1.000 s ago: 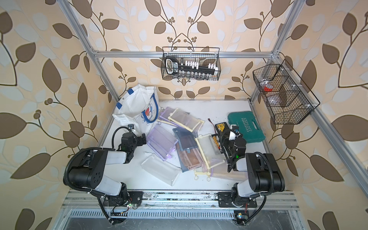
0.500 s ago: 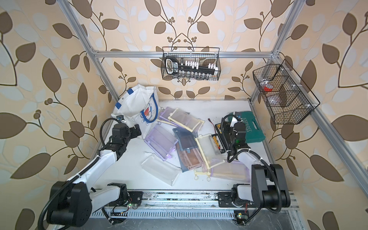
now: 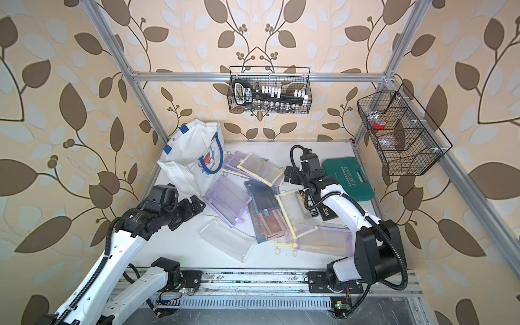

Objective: Put the pencil pouch into the canvas bag
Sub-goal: Pick up the pencil pouch from the center of the board.

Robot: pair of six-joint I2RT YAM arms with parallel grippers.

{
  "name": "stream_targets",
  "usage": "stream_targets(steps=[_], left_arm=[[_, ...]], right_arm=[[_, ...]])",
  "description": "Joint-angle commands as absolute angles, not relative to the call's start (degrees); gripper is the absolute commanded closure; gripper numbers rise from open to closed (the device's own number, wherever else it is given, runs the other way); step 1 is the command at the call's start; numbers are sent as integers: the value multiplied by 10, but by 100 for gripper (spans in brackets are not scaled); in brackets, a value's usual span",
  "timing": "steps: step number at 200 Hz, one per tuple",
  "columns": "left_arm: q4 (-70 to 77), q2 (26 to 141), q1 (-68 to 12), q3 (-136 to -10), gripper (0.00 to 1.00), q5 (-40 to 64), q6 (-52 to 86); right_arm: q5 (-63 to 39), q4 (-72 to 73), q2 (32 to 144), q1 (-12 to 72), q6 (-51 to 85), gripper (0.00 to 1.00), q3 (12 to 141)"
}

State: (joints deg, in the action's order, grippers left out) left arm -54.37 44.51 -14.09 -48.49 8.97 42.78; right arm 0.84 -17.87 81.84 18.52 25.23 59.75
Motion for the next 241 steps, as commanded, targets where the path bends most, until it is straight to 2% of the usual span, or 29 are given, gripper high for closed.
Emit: stream_targets(steps=[1,57,101,141,163,174,199,218,241], left_arm=[[-640,416,-161,-469,3,159,523],[-620,373,-173,-349,10,197,618],[-515,406,-229,-288,12,203,692],[-420,508,-294,-287,12,153,728],[-367,564,-311,-285,17,130,739],[-357,595,-315,-287,22,120,739],[-338,629,-321,-291,45,108,740],[-355,622,-321,-301,65,91,734],[-386,599,-322,-319,99,75,708]], right_arm=[[-65,-302,826,218,280,0,642],[-182,-335,867,369,226,0,648],[-249,-297,900,395,219,0,652],[-270,-282,913,416,221,1,643],[-276,-279,913,417,221,0,636],[-277,-278,910,417,221,1,631],[-281,-273,902,417,221,0,622],[-283,-274,901,417,220,0,621],[-280,-280,900,417,219,0,630]])
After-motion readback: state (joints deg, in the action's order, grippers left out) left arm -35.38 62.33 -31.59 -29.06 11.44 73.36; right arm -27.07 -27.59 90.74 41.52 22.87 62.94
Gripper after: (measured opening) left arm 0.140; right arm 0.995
